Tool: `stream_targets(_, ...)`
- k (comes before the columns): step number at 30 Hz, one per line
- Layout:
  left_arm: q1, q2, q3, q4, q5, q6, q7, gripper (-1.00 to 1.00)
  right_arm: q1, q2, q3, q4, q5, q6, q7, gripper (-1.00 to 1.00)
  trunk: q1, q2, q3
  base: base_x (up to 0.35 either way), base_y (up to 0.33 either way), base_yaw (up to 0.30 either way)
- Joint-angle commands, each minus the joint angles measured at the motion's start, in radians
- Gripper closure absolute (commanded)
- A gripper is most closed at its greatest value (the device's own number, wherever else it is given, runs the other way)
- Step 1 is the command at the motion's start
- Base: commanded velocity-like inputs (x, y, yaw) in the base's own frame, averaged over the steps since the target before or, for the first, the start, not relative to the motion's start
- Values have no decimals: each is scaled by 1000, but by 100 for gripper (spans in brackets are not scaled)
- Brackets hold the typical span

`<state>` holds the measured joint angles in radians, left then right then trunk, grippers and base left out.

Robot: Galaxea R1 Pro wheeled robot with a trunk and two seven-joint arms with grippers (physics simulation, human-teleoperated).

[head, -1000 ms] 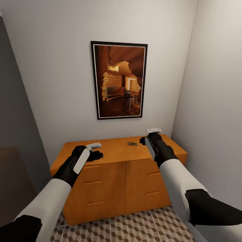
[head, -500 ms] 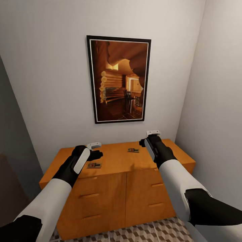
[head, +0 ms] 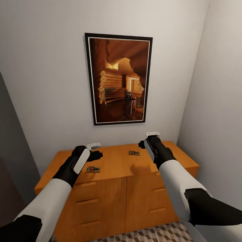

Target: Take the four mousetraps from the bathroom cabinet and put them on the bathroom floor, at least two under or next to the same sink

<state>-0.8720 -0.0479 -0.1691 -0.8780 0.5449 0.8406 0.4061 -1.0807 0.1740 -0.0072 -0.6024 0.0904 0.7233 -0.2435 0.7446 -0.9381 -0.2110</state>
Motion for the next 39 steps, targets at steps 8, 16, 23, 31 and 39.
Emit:
stream_targets(8,-1,0,-5,1,10,-6,10,-100,-1,0,-3,-1,9,11,24,-100,1,-1,-2,311,0,0)
stream_targets(16,-1,0,-6,1,11,-15,10,-100,-1,0,-1,-1,8,13,61,-100,1,-1,-2,116,0,0)
stream_targets(23,-1,0,-5,2,14,-18,9,-100,-1,0,2,0,9,14,102,-100,1,-1,-2,10,0,0)
stream_targets(31,-1,0,-5,6,14,-18,6,-100,-1,0,3,0,9,14,112,-100,1,-1,-2,1,0,0)
stream_targets(39,-1,5,-6,12,12,-19,0,-100,-1,0,4,-1,13,14,118,-100,1,-1,-2,0,0,0)
